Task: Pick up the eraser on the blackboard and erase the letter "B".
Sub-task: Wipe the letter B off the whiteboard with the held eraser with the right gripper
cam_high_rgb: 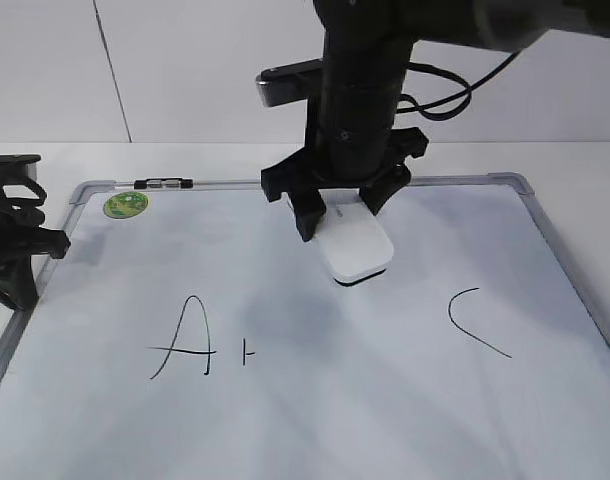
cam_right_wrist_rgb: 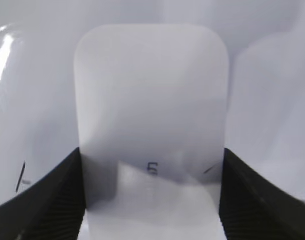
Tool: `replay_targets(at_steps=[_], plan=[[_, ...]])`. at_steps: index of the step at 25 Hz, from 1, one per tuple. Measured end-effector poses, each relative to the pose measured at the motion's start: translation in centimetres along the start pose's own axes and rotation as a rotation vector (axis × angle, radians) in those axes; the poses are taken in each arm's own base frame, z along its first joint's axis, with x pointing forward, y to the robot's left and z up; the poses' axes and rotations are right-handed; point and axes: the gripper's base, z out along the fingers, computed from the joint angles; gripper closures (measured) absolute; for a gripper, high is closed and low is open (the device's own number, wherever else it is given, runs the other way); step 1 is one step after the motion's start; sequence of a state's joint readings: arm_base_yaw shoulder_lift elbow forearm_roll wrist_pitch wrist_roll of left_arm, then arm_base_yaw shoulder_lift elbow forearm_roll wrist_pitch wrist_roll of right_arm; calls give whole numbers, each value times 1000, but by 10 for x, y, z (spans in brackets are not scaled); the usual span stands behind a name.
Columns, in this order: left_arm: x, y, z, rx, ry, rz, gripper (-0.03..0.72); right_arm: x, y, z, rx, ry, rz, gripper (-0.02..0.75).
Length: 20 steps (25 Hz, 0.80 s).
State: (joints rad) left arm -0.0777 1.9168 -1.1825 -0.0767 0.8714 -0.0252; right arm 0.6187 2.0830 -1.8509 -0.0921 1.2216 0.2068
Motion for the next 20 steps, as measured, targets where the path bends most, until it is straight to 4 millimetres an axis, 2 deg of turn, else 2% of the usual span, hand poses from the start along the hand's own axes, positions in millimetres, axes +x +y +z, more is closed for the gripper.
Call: replay_targets(at_steps=[4, 7, 12, 15, 20], plan=[[0, 0, 0, 0, 0, 0, 669, 22, 7, -9, 0, 33, -76, 183], [0, 0, 0, 0, 0, 0, 669, 38, 22, -12, -10, 50, -198, 183], [0, 0, 0, 0, 0, 0, 669, 59, 46, 16, -72, 56, -329, 183], [0, 0, 0, 0, 0, 0, 669, 65, 52, 30, -126, 16, -366, 183], [0, 0, 0, 0, 0, 0, 669, 63, 55, 34, -159, -45, -369, 183]])
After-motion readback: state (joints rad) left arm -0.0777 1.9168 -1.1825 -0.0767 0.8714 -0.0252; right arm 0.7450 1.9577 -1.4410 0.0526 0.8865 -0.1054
